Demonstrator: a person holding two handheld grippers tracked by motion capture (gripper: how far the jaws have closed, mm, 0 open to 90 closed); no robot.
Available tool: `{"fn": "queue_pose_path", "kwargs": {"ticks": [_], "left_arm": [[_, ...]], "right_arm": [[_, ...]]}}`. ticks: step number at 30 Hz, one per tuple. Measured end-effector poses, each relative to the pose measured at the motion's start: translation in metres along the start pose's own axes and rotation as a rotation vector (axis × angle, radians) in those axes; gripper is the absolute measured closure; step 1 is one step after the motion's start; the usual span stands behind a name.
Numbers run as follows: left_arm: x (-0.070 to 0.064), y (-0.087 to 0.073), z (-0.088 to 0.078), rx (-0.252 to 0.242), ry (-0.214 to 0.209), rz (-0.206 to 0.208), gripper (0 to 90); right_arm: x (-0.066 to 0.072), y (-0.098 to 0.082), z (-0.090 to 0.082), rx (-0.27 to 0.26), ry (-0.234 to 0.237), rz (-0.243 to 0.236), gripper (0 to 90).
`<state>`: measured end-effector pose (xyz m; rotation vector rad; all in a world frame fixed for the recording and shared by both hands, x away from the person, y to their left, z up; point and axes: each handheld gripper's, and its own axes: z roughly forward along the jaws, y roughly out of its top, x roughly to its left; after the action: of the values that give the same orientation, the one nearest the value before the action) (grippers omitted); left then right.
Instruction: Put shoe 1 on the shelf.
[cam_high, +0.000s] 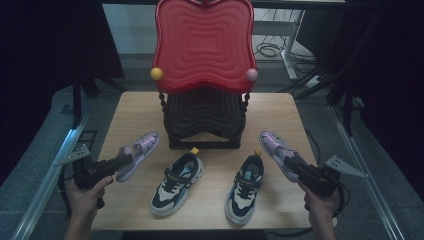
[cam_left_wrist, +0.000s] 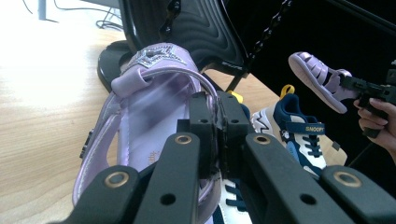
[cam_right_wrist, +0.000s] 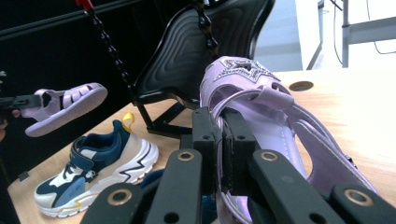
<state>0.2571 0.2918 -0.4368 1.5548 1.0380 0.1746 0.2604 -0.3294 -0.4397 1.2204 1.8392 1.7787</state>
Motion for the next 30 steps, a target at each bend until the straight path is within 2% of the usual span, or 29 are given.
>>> {"fn": "queue_pose_path", "kwargs": {"ticks": [5, 12, 17, 22, 30], "left_arm": [[-0.001, 0.01, 0.007, -0.006, -0.008, 0.002, 86.5], [-0.004, 0.014, 0.014, -0.008, -0.024, 0.015, 86.5], [-0.008, 0.019, 0.022, -0.008, -0.032, 0.018, 86.4], [-0.011, 0.024, 0.028, -0.013, -0.036, 0.027, 86.4], [-0.013, 0.03, 0.041, -0.013, -0.042, 0.037, 86.4]], "right_arm": [[0.004, 0.006, 0.008, -0.009, 0.015, -0.004, 85.8], [0.009, 0.01, 0.017, 0.0, 0.032, -0.015, 85.8], [0.013, 0.017, 0.027, 0.011, 0.043, -0.035, 85.8], [0.022, 0.025, 0.042, 0.007, 0.073, -0.046, 85.7], [0.03, 0.028, 0.063, 0.016, 0.087, -0.032, 85.7]]}}
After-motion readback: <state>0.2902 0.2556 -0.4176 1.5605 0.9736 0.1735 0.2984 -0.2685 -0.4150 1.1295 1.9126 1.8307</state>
